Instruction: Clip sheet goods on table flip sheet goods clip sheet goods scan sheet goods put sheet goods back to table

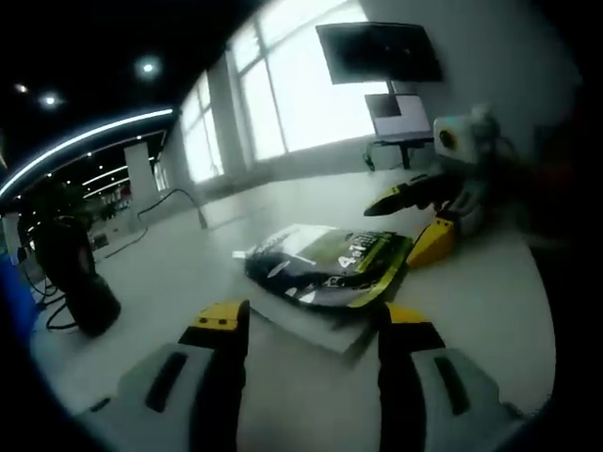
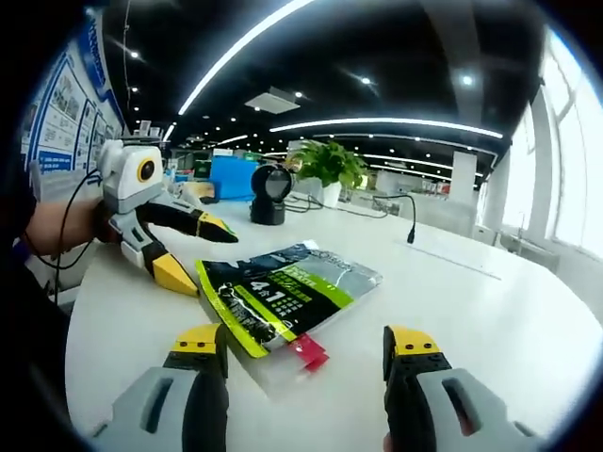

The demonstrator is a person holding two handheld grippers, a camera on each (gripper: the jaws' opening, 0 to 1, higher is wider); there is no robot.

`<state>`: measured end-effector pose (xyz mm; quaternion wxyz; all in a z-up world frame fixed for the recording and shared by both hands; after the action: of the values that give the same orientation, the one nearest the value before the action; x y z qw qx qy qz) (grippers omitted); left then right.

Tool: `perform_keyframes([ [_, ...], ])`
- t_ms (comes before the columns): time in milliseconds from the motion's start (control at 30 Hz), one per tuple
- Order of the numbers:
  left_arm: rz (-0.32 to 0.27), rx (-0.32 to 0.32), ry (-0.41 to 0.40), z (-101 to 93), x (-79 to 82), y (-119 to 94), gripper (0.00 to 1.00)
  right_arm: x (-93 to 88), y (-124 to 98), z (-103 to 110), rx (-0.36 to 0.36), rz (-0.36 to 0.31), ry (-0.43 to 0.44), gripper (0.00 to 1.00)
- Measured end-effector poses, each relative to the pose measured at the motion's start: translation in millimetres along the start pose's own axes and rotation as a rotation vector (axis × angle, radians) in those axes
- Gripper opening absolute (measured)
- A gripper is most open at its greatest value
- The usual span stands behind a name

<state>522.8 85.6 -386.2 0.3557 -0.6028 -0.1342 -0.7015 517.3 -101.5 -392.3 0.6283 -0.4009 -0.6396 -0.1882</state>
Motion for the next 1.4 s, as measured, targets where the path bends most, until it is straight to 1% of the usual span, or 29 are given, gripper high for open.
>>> perform_keyframes([
  [100, -0.01, 0.003, -0.001, -0.5, 1.0, -3.7, 0.47, 1.3, -3.4, 3.3, 0.009, -0.01, -0.006, 0.6],
  [167, -0.025, 0.005, -0.006, -1.1, 2.3, -8.6, 0.47, 4.3, -6.6, 6.1, 0.027, -0.032, 0.008, 0.6],
  [200, -0.037, 0.001, -0.014, -2.0, 3.6, -11.3, 0.47, 6.3, -8.2, 7.5, 0.037, -0.044, 0.029, 0.6],
  [267, -0.089, 0.006, -0.067, -2.2, 9.6, -15.0, 0.47, 11.9, -11.8, 7.6, 0.044, -0.087, 0.074, 0.61],
  [300, -0.097, 0.01, -0.069, -0.9, 11.0, -17.4, 0.47, 14.1, -13.9, 6.9, 0.043, -0.101, 0.088, 0.61],
  [400, -0.143, 0.034, -0.081, 3.0, 18.0, -22.8, 0.47, 22.6, -20.8, 5.9, 0.042, -0.151, 0.099, 0.61],
  [500, -0.226, 0.065, -0.133, 10.4, 30.9, -32.2, 0.47, 30.5, -27.5, 4.1, 0.03, -0.181, 0.1, 0.61],
  [567, -0.274, 0.096, -0.136, 16.6, 38.6, -39.6, 0.47, 35.1, -31.1, 1.5, 0.017, -0.198, 0.102, 0.6],
  [633, -0.296, 0.12, -0.123, 21.9, 42.4, -46.1, 0.47, 38.7, -34.9, -1.6, 0.004, -0.215, 0.108, 0.59],
  [733, -0.335, 0.135, -0.164, 29.4, 45.0, -54.7, 0.47, 42.1, -40.3, -5.9, -0.011, -0.237, 0.125, 0.59],
  [800, -0.346, 0.137, -0.182, 31.9, 44.6, -59.2, 0.46, 42.7, -43.9, -8.1, -0.02, -0.248, 0.134, 0.59],
  [900, -0.351, 0.146, -0.192, 33.2, 39.9, -66.9, 0.46, 42.4, -50.6, -11.1, -0.042, -0.266, 0.132, 0.58],
  [967, -0.345, 0.177, -0.197, 36.2, 35.4, -71.0, 0.46, 40.8, -55.2, -11.9, -0.048, -0.273, 0.128, 0.59],
  [1033, -0.351, 0.192, -0.219, 39.0, 30.5, -74.5, 0.46, 39.3, -59.6, -14.1, -0.05, -0.296, 0.158, 0.59],
  [1100, -0.352, 0.198, -0.233, 38.7, 26.0, -76.5, 0.46, 36.6, -64.0, -18.7, -0.067, -0.313, 0.181, 0.59],
  [1200, -0.34, 0.197, -0.246, 35.8, 20.9, -79.2, 0.43, 32.6, -69.4, -23.6, -0.082, -0.323, 0.19, 0.59],
  [1267, -0.358, 0.196, -0.255, 37.5, 21.9, -82.4, 0.42, 30.5, -70.9, -27.0, -0.095, -0.328, 0.2, 0.58],
  [1300, -0.37, 0.195, -0.259, 38.9, 22.8, -83.4, 0.41, 29.1, -71.3, -28.1, -0.105, -0.333, 0.197, 0.58],
  [1367, -0.381, 0.196, -0.262, 40.8, 22.2, -82.9, 0.41, 23.9, -70.2, -32.8, -0.13, -0.373, 0.19, 0.57],
  [1400, -0.381, 0.198, -0.259, 41.4, 20.2, -81.6, 0.42, 18.7, -70.0, -35.3, -0.143, -0.346, 0.163, 0.56],
])
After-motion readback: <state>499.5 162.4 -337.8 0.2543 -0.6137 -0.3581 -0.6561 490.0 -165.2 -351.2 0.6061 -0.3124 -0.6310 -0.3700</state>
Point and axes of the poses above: the point that each gripper's makers call its tool centre point, and the gripper's own axes: y roughly forward along the fingers, z roughly to its left, x roughly out of its top, the point moved 5 cm from there along -y, roughly backward along the fingers, and after that the axes turned 1 degree about y, right-handed, at the moved point
